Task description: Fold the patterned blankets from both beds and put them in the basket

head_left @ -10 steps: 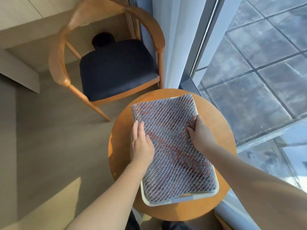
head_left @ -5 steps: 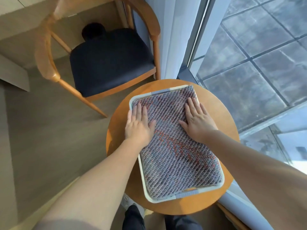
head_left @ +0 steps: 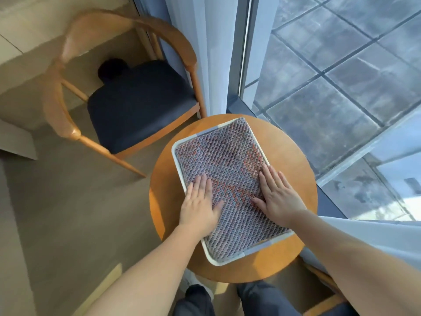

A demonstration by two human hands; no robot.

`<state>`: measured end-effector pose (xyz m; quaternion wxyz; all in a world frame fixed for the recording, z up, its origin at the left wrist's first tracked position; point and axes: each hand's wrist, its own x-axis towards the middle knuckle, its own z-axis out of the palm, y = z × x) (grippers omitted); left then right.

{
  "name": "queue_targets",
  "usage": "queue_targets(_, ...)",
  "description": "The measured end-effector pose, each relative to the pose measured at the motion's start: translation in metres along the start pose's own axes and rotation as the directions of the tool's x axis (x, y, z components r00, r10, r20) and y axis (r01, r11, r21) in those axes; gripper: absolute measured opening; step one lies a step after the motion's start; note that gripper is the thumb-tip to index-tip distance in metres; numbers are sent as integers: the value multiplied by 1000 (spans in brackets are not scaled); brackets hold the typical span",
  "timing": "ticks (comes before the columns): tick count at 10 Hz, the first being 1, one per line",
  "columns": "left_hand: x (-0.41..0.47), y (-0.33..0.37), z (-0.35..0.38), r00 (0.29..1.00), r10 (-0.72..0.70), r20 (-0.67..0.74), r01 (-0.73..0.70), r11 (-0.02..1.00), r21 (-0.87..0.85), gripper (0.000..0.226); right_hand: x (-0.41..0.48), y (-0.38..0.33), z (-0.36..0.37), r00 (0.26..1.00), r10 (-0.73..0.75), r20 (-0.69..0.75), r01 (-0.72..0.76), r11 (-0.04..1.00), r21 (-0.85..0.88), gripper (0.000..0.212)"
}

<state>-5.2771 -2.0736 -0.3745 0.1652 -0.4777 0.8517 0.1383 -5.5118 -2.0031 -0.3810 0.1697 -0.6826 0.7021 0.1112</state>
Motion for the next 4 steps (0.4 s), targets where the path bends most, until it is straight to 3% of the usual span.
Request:
queue_targets(2,-8,-18,-50,997,8,-75,-12,998,-60,71,-18,3,-43,995,85,-45,-84,996,18,87)
queue_targets(3,-12,-32,-88,984,47,-174,-61,996,-72,69,-23,-5,-82,984,152,-92,-147,987,60,102)
queue_targets(4,-14,-55,-122,950,135,-282,-156,986,-51,68,-37,-26,-112,958,245,-150,-235,968,85,104)
